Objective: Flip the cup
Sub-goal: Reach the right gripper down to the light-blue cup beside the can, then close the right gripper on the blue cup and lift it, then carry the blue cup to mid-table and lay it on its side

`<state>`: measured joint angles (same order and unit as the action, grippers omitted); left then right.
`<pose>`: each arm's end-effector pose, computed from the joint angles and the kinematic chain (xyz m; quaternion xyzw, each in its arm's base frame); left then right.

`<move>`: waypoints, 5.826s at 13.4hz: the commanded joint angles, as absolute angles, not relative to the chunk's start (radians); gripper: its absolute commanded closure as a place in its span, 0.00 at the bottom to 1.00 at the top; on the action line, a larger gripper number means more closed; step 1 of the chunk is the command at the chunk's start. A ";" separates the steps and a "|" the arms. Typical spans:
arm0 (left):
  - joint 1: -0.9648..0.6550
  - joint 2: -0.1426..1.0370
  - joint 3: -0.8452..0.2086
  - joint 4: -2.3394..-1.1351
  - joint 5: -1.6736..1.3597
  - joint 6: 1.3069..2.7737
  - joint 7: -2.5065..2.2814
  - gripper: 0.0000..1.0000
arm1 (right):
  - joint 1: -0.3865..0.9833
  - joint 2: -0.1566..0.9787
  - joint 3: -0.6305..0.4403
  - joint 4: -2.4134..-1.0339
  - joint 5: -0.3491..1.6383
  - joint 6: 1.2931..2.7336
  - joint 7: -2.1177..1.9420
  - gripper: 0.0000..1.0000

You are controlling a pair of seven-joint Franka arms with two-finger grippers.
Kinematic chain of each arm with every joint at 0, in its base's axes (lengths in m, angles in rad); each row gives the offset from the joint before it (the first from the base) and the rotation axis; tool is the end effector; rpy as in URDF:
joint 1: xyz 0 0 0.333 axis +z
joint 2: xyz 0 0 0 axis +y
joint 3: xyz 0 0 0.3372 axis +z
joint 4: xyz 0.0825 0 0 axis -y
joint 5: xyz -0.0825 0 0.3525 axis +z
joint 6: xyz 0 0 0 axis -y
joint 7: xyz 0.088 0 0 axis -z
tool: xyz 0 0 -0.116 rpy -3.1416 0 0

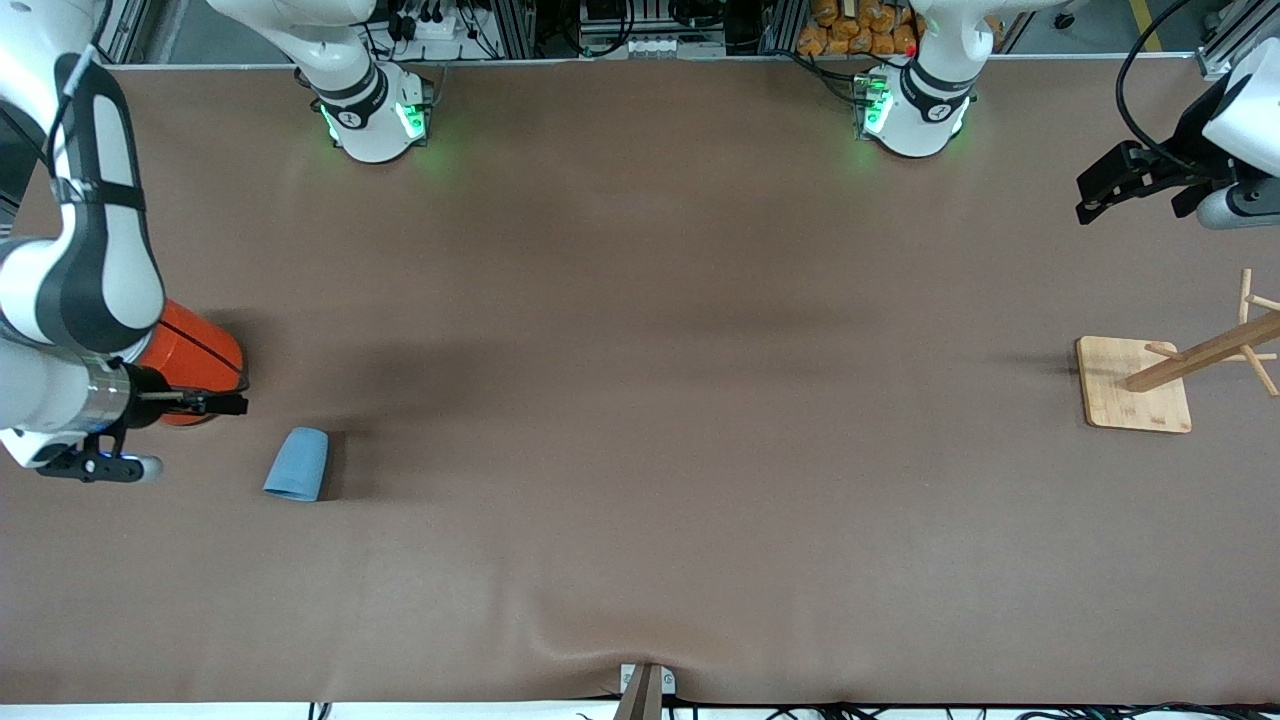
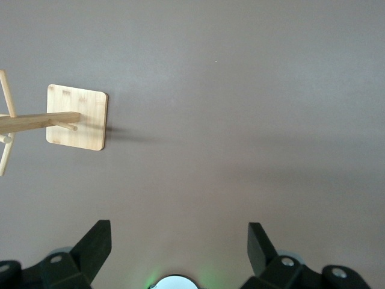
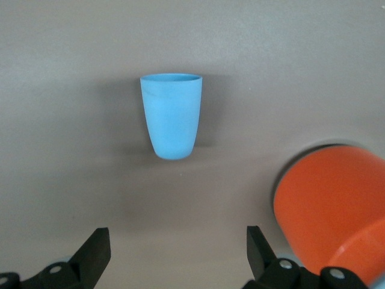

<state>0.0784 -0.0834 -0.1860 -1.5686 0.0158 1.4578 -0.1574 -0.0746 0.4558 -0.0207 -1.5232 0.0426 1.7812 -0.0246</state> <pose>0.4804 -0.0548 0.6692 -0.9994 -0.0261 0.0122 0.0173 0.6400 -0.0551 0.4043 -0.9942 0.0410 0.0975 0.0215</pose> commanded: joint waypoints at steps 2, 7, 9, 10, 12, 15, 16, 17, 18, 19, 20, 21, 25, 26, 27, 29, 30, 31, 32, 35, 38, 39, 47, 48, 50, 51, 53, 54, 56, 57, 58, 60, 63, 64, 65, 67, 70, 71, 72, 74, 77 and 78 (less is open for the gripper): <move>0.083 -0.078 -0.193 -1.557 0.003 1.442 -0.140 0.00 | -0.034 0.501 -0.015 -1.493 0.023 1.851 -0.020 0.00; 0.083 -0.083 -0.195 -1.557 0.003 1.425 -0.138 0.00 | -0.040 0.599 -0.017 -1.490 0.031 1.968 -0.043 0.00; 0.084 -0.080 -0.195 -1.555 0.003 1.425 -0.138 0.00 | -0.052 0.649 -0.015 -1.497 0.037 2.089 -0.116 0.00; 0.084 -0.081 -0.195 -1.555 0.003 1.427 -0.138 0.00 | -0.052 0.669 -0.015 -1.496 0.037 2.114 -0.121 0.00; 0.086 -0.081 -0.195 -1.557 0.003 1.425 -0.138 0.00 | -0.038 0.680 -0.015 -1.497 0.029 2.146 -0.123 0.00; 0.086 -0.081 -0.195 -1.555 0.003 1.425 -0.138 0.00 | -0.043 0.680 -0.017 -1.503 0.026 2.137 -0.146 0.00; 0.087 -0.083 -0.195 -1.555 0.003 1.425 -0.138 0.00 | -0.055 0.683 -0.015 -1.529 0.038 2.146 -0.194 0.00; 0.087 -0.083 -0.195 -1.552 0.011 1.427 -0.138 0.00 | -0.063 0.683 -0.014 -1.537 0.057 2.141 -0.224 0.00; 0.087 -0.083 -0.195 -1.549 0.012 1.425 -0.138 0.00 | -0.060 0.681 -0.014 -1.545 0.073 2.135 -0.227 0.00; 0.087 -0.086 -0.193 -1.549 0.012 1.425 -0.138 0.00 | -0.057 0.683 -0.012 -1.557 0.086 2.140 -0.229 0.00; 0.087 -0.086 -0.193 -1.549 0.014 1.425 -0.138 0.00 | -0.046 0.689 -0.012 -1.560 0.104 2.147 -0.227 0.00; 0.087 -0.086 -0.193 -1.549 0.014 1.425 -0.138 0.00 | -0.046 0.699 -0.012 -1.560 0.116 2.148 -0.226 0.00; 0.087 -0.086 -0.195 -1.551 0.014 1.425 -0.140 0.00 | -0.040 0.718 -0.012 -1.562 0.120 2.174 -0.232 0.00; 0.087 -0.086 -0.195 -1.551 0.014 1.425 -0.140 0.00 | -0.041 0.722 -0.014 -1.562 0.120 2.174 -0.235 0.00; 0.087 -0.086 -0.195 -1.552 0.014 1.427 -0.140 0.00 | -0.041 0.732 -0.012 -1.562 0.120 2.175 -0.247 0.00; 0.087 -0.086 -0.195 -1.554 0.014 1.425 -0.138 0.00 | -0.041 0.745 -0.012 -1.563 0.120 2.175 -0.281 0.00; 0.087 -0.086 -0.195 -1.555 0.014 1.425 -0.138 0.00 | -0.041 0.747 -0.012 -1.563 0.120 2.175 -0.296 0.00; 0.087 -0.087 -0.195 -1.555 0.014 1.425 -0.138 0.00 | -0.040 0.746 -0.012 -1.566 0.120 2.177 -0.323 0.03; 0.087 -0.089 -0.195 -1.557 0.014 1.425 -0.138 0.00 | -0.038 0.746 -0.012 -1.580 0.120 2.184 -0.386 0.35; 0.083 -0.086 -0.196 -1.557 0.014 1.425 -0.140 0.00 | -0.034 0.736 -0.012 -1.641 0.120 2.258 -0.553 0.46; 0.081 -0.084 -0.196 -1.557 0.014 1.425 -0.140 0.00 | -0.038 0.709 0.003 -1.643 0.120 2.238 -0.693 0.46; 0.081 -0.086 -0.196 -1.557 0.014 1.425 -0.140 0.00 | -0.035 0.703 0.005 -1.643 0.120 2.235 -0.740 0.46; 0.086 -0.089 -0.196 -1.554 0.014 1.425 -0.138 0.00 | 0.221 0.551 0.037 -1.645 0.110 2.187 -0.827 0.48; 0.086 -0.094 -0.196 -1.554 0.014 1.425 -0.140 0.00 | 0.254 0.555 0.040 -1.643 0.107 2.236 -0.848 0.46; 0.089 -0.095 -0.195 -1.551 0.014 1.407 -0.132 0.00 | 0.331 0.575 0.041 -1.649 0.110 2.356 -0.952 0.42; 0.089 -0.095 -0.192 -1.549 0.014 1.404 -0.130 0.00 | 0.363 0.587 0.041 -1.652 0.110 2.396 -0.991 0.41; 0.089 -0.094 -0.189 -1.548 0.015 1.405 -0.130 0.00 | 0.455 0.603 0.040 -1.648 0.107 2.425 -1.022 0.40; 0.089 -0.092 -0.187 -1.546 0.015 1.405 -0.130 0.00 | 0.510 0.621 0.040 -1.640 0.103 2.428 -1.020 0.40; 0.089 -0.091 -0.187 -1.546 0.015 1.407 -0.130 0.00 | 0.610 0.673 0.035 -1.621 0.091 2.462 -1.008 0.40; 0.089 -0.091 -0.189 -1.546 0.015 1.407 -0.130 0.00 | 0.645 0.692 0.032 -1.621 0.086 2.491 -1.002 0.40; 0.089 -0.091 -0.189 -1.548 0.017 1.407 -0.130 0.00 | 0.670 0.709 0.031 -1.623 0.086 2.499 -0.991 0.40; 0.089 -0.104 -0.189 -1.549 0.015 1.399 -0.130 0.00 | 0.692 0.747 0.017 -1.621 0.080 2.503 -0.974 0.33; 0.091 -0.133 -0.189 -1.565 0.015 1.397 -0.132 0.00 | 0.718 0.767 -0.008 -1.600 0.058 2.503 -0.968 0.00; 0.091 -0.136 -0.190 -1.566 0.015 1.397 -0.132 0.00 | 0.715 0.759 -0.008 -1.600 0.058 2.499 -0.966 0.00; 0.091 -0.137 -0.189 -1.566 0.015 1.397 -0.130 0.00 | 0.712 0.750 -0.008 -1.600 0.058 2.490 -0.965 0.00; 0.091 -0.137 -0.187 -1.568 0.015 1.397 -0.132 0.00 | 0.701 0.714 -0.006 -1.600 0.069 2.470 -0.965 0.00; 0.091 -0.124 -0.187 -1.568 0.009 1.399 -0.143 0.00 | 0.667 0.591 -0.005 -1.600 0.078 2.274 -0.879 0.00; 0.091 -0.108 -0.190 -1.577 -0.001 1.404 -0.149 0.00 | 0.660 0.553 -0.002 -1.600 0.080 2.188 -0.830 0.00; 0.084 -0.080 -0.195 -1.586 -0.002 1.419 -0.149 0.00 | 0.660 0.514 -0.003 -1.600 0.090 2.124 -0.801 0.00; 0.072 -0.005 -0.216 -1.598 -0.014 1.494 -0.153 0.00 | 0.623 0.439 -0.003 -1.608 0.118 1.983 -0.740 0.00; 0.060 0.124 -0.239 -1.617 -0.156 1.656 -0.225 0.00 | 0.577 0.370 -0.006 -1.600 0.135 1.829 -0.617 0.00; 0.034 0.168 -0.239 -1.618 -0.173 1.711 -0.235 0.00 | 0.565 0.361 -0.006 -1.598 0.133 1.800 -0.588 0.00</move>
<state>0.0612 0.0930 -0.2360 -1.6329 -0.1262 1.6426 -0.2019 0.5907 0.3987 -0.0174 -1.5659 0.1180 1.8344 -0.6519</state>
